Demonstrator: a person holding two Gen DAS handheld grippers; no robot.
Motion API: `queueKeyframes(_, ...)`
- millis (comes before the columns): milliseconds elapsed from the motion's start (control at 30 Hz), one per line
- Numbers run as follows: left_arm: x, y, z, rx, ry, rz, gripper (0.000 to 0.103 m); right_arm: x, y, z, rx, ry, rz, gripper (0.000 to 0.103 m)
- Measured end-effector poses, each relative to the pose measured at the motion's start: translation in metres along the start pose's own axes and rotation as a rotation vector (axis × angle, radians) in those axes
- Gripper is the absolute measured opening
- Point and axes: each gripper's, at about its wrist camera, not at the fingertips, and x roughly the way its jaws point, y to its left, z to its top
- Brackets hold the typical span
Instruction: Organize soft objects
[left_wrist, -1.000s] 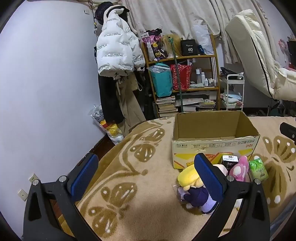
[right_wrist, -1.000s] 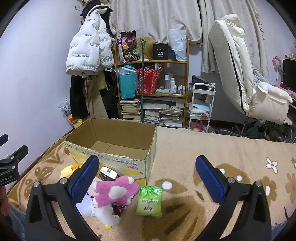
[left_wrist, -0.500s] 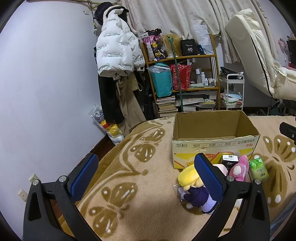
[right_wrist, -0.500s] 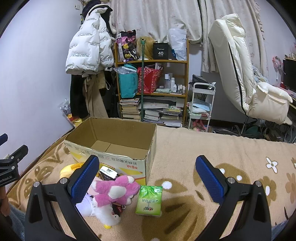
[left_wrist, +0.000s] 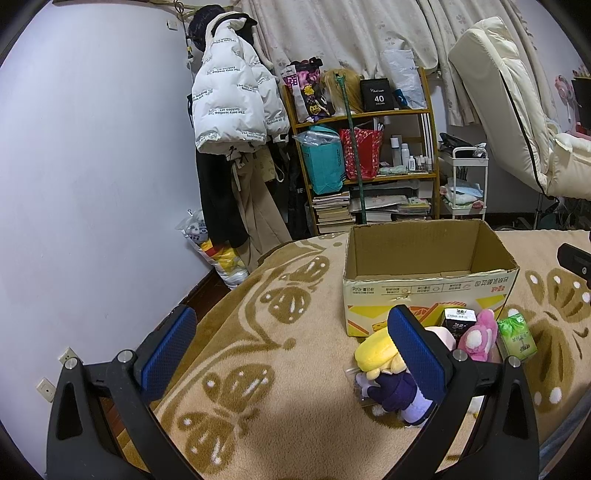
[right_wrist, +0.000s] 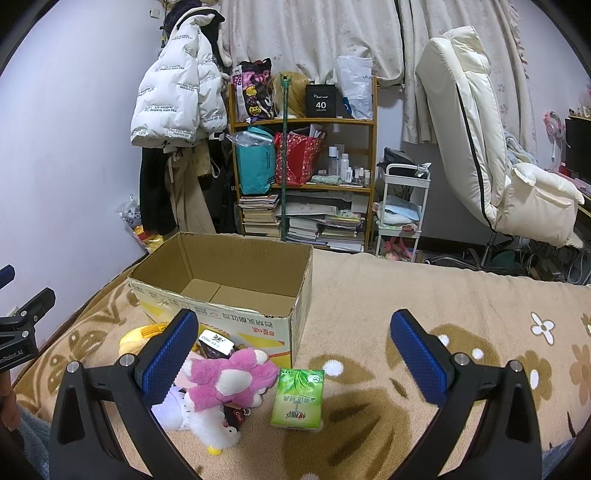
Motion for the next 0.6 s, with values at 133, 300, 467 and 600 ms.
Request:
queueKeyframes(133,0.0001,-0.0001,0.0001,0.001,0.0,0.001,0.102,0.0001,-0.0002,0.0001,0.0,0.001,0.0,0.103)
queueKeyframes(300,0.0014,-0.0012,-0.0011,0.001,0.0,0.002,0.102,0.0001,-0.0001,-0.0001,0.0,0.002,-0.001,0.103)
queueKeyframes(467,0.0026,-0.0018,-0.0018,0.002,-0.001,0.002,0.102,0.0002,0.0001,-0.0003,-0.001,0.002,0.0,0.103)
queueKeyframes(600,0.0027,-0.0022,-0.002,0.002,-0.001,0.002,0.102,0.0002,0.0003,-0.0004,-0.001,0.003,-0.001,0.103)
